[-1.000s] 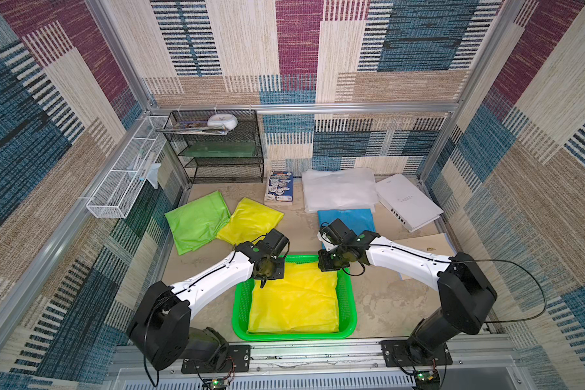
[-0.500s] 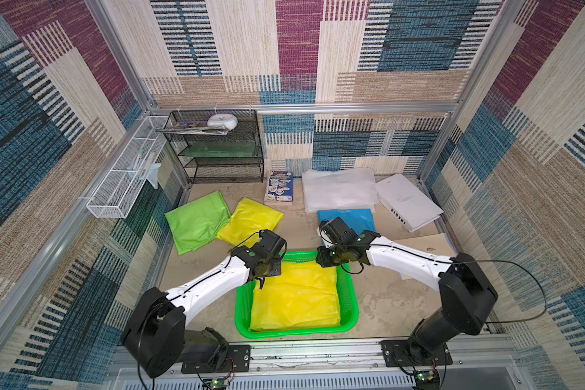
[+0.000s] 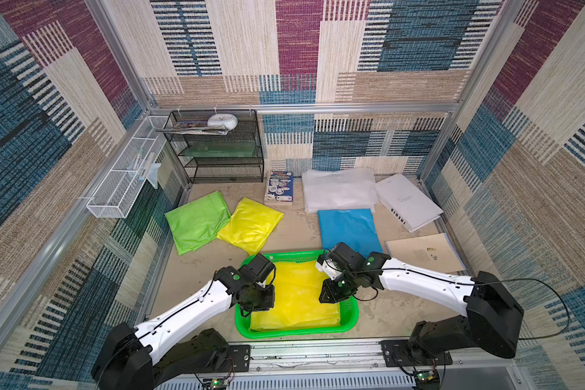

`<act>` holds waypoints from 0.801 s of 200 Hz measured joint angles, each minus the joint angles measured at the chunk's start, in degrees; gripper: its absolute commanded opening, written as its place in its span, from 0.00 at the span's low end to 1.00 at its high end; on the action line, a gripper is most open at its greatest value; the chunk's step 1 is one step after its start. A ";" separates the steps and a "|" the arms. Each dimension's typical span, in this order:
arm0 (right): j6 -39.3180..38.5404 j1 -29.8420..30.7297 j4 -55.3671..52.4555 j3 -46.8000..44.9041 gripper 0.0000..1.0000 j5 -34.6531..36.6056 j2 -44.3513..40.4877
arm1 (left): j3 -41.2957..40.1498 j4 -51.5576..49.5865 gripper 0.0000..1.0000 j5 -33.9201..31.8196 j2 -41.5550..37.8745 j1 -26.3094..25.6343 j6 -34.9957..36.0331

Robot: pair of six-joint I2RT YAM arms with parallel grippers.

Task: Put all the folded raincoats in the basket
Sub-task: Place the raincoat in the basket.

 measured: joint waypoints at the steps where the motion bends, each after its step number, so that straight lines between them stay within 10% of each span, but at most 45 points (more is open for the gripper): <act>1: 0.02 0.09 -0.04 0.00 0.23 0.02 0.11 | -0.02 0.00 0.16 0.00 0.11 -0.04 -0.11; 42: 0.22 2.01 -4.28 2.45 0.26 2.99 3.65 | -0.81 -1.16 0.25 -3.19 1.27 -2.01 -3.76; 96: -2.32 -0.31 -6.88 14.19 0.66 11.87 -4.46 | 21.38 -8.87 0.62 -10.10 1.27 -1.66 -1.42; 122: -3.98 -8.66 -5.70 17.55 0.99 20.55 -9.27 | 34.05 -7.15 0.64 -9.97 8.72 -0.13 2.86; 160: -4.31 -27.43 0.83 12.39 0.99 25.24 -15.04 | 47.25 -3.98 0.66 -2.78 26.23 2.16 6.75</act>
